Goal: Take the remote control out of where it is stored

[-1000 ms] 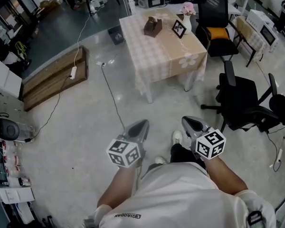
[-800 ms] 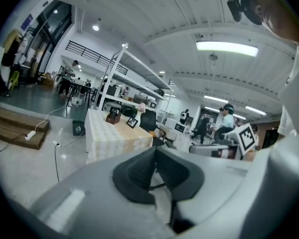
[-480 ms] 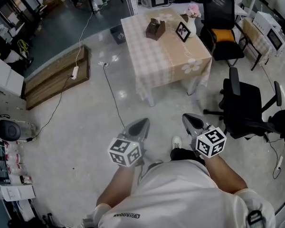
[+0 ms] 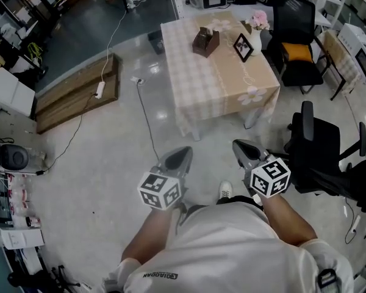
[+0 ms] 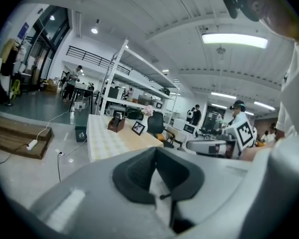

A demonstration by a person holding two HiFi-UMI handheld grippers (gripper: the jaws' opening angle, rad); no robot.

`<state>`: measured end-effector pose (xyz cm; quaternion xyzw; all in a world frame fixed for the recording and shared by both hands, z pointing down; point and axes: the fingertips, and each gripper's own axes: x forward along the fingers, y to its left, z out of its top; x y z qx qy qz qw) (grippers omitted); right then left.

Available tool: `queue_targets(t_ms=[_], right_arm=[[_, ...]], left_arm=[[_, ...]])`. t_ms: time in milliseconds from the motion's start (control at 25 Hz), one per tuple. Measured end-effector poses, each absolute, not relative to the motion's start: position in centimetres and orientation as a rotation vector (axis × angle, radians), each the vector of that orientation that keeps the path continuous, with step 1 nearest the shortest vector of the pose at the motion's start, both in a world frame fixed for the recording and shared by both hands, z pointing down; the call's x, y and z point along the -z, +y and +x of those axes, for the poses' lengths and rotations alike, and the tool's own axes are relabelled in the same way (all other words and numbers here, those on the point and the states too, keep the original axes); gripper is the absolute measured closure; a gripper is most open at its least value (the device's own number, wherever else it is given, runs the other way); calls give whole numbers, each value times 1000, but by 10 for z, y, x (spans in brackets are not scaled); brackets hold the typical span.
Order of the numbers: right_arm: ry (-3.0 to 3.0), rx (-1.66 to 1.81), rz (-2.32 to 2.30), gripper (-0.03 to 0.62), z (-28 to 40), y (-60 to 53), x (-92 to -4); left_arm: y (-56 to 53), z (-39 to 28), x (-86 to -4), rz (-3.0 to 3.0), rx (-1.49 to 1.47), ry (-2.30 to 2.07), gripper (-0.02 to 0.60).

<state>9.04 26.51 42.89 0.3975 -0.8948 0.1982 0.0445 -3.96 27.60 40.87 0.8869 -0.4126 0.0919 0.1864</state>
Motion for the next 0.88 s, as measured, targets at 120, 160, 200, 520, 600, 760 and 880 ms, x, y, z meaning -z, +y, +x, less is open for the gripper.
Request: queue_targets(t_ms=[120,160,200,520,600,760,880], right_arm=[[-2739,-632,1184,589,96,251,-430],[-2740,-635,1174,589,99,247,-431],[-2740,-638,1166,589,102,242,-432],[-2738,-656,1154,589,134,210,-443],[-2735,-667,1161,589,141,203,-446],[-2736,-683,1159,589,146,193,-452],[-2736,-687,1145,589,147,185,-457]], left_arm=[[260,-31,-406,2488,-269,-1172,577],[255,-28,-407,2485,-275,-1175,577],[250,-24,-408,2483,-281,-1176,577],[217,3,-414,2484,-307,-1210,577],[213,9,-416,2478,-315,-1208,577],[207,13,-425,2465,-338,-1201,577],[199,13,-430,2450,-338,-1213,577]])
